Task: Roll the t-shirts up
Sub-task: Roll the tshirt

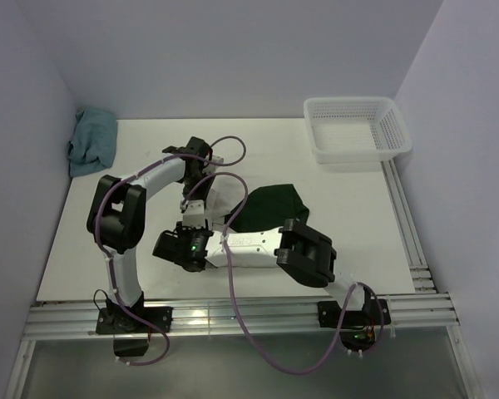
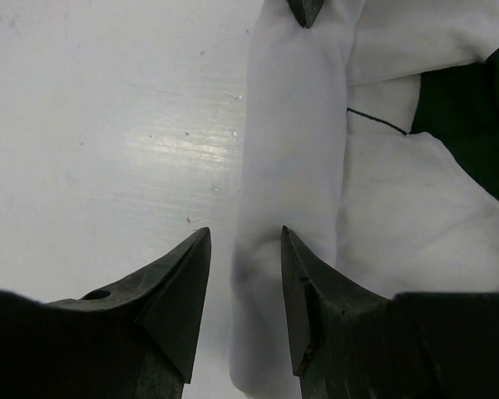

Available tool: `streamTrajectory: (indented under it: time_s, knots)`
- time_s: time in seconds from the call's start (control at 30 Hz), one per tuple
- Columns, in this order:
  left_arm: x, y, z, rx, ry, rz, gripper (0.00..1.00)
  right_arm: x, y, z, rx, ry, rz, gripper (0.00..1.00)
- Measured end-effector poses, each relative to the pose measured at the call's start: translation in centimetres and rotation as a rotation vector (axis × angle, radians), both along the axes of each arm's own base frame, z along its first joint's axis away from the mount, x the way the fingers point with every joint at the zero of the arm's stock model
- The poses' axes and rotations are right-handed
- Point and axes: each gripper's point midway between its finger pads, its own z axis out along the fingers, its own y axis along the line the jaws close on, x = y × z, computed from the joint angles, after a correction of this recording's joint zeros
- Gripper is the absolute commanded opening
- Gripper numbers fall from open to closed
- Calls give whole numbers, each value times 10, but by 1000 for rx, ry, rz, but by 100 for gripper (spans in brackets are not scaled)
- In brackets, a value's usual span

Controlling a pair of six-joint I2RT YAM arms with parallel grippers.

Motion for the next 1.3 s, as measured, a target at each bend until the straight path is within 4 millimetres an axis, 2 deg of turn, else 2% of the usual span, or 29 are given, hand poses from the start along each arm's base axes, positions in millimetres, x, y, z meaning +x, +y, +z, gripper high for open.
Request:
streamTrajectory:
  time_s: [0.2, 0.33, 0.6, 0.73, 0.77, 0.87, 0.97, 1.07, 1.13, 1.3]
  knots:
    - [-1, -1, 1, 1, 3, -4, 3, -3, -5, -16, -45, 23, -5, 47]
    - [-1, -2, 0, 3, 8, -6, 11, -5, -7, -18, -41, 40, -19, 49]
    - [1, -3, 0, 6, 17, -9, 37, -13, -13, -25, -44, 71, -36, 51]
    - [3, -6, 2, -2, 16, -14, 52, -14, -16, -28, -54, 79, -44, 46]
    - [4, -7, 3, -4, 13, -17, 59, -14, -17, -28, -56, 80, -46, 45]
    - [12, -11, 13, -32, -8, -28, 70, -15, -19, -31, -59, 82, -51, 42]
    - [23, -18, 29, -84, -34, -42, 75, -15, -21, -33, -48, 77, -56, 42]
    - [35, -22, 47, -147, -59, -54, 76, -16, -23, -33, -2, 70, -56, 40]
    - [40, -20, 58, -199, -61, -57, 76, -18, -27, -33, 54, 72, -51, 33]
    - [43, -5, 70, -295, -47, -56, 77, -24, -41, -31, 260, 119, -22, 31]
